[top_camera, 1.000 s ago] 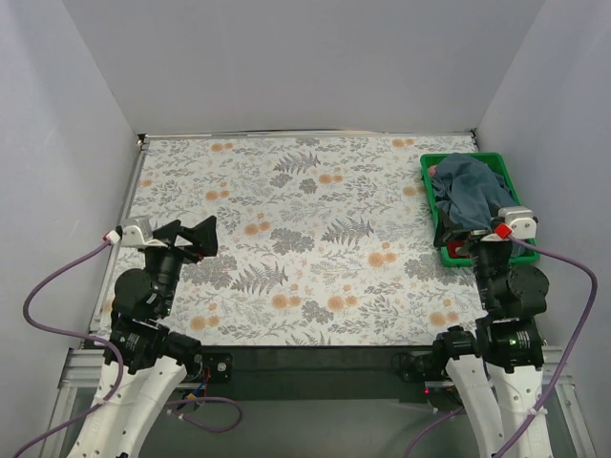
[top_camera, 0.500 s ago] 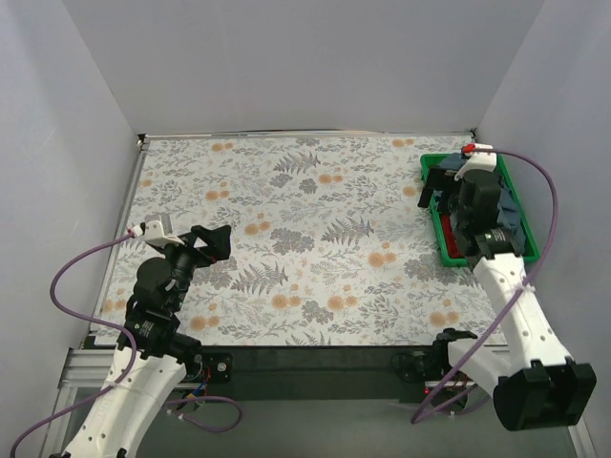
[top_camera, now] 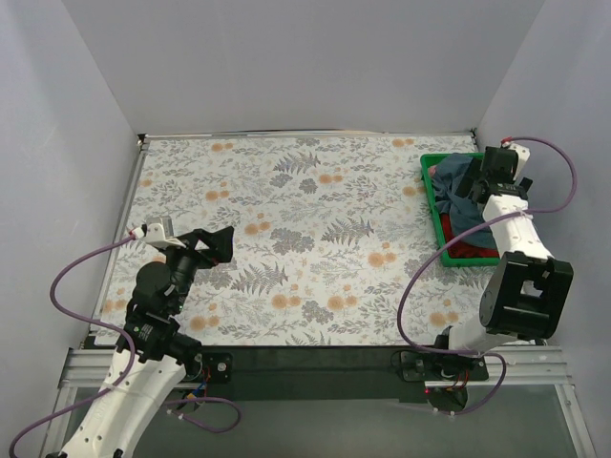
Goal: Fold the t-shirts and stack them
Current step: Grab the tshirt from the pile
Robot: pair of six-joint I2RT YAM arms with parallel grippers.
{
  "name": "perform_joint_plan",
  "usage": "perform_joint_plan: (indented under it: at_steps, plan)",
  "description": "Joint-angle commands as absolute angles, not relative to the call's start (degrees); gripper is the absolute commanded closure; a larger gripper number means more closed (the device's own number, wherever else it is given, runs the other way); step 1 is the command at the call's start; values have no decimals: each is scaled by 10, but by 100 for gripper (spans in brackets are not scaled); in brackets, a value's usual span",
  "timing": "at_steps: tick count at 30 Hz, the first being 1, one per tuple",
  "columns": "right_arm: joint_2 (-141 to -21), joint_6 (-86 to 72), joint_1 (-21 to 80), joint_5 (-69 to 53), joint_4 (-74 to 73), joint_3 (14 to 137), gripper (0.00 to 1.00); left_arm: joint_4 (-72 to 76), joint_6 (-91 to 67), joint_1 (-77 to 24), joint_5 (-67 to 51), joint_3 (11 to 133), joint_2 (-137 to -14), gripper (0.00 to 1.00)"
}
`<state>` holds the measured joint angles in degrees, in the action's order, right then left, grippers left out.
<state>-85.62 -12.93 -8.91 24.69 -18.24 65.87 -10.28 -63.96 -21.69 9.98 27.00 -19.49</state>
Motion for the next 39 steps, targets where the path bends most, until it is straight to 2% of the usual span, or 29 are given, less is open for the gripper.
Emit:
perform_joint_plan:
  at_steps: [1, 5, 8, 9, 11, 12, 14, 15, 18, 22, 27, 33, 39]
  plan:
    - [-875, -151, -113, 207, -173, 686, 14, -92, -630, -221, 102, 265, -189, 2]
    - [-903, -146, -125, 183, -146, 681, 20, -91, -629, -221, 101, 265, -188, 2]
    - [-918, -145, -128, 167, -142, 686, 30, -91, -628, -221, 101, 264, -189, 2]
    - [-919, -144, -129, 165, -141, 686, 42, -91, -628, -222, 100, 264, -189, 2]
    - [-918, -142, -128, 162, -138, 685, 56, -91, -628, -223, 99, 264, -190, 2]
    - [-916, -142, -128, 160, -136, 684, 67, -91, -628, -222, 99, 264, -190, 2]
    - [-912, -136, -128, 156, -134, 685, 75, -91, -628, -222, 98, 263, -189, 2]
    - [-911, -134, -128, 154, -134, 685, 84, -91, -628, -222, 98, 264, -190, 2]
    - [-899, -121, -128, 131, -136, 686, 99, -91, -628, -223, 98, 264, -190, 2]
    - [-862, -116, -114, 112, -141, 691, 99, -90, -628, -223, 96, 264, -191, 2]
    - [-824, -75, -42, 170, -176, 756, 99, -88, -628, -224, 92, 264, -194, 2]
    - [-831, -26, 100, 216, -209, 888, 99, -89, -628, -224, 92, 264, -201, 2]
    - [-878, -3, 283, 118, -214, 1031, 99, -91, -628, -223, 94, 266, -209, 2]
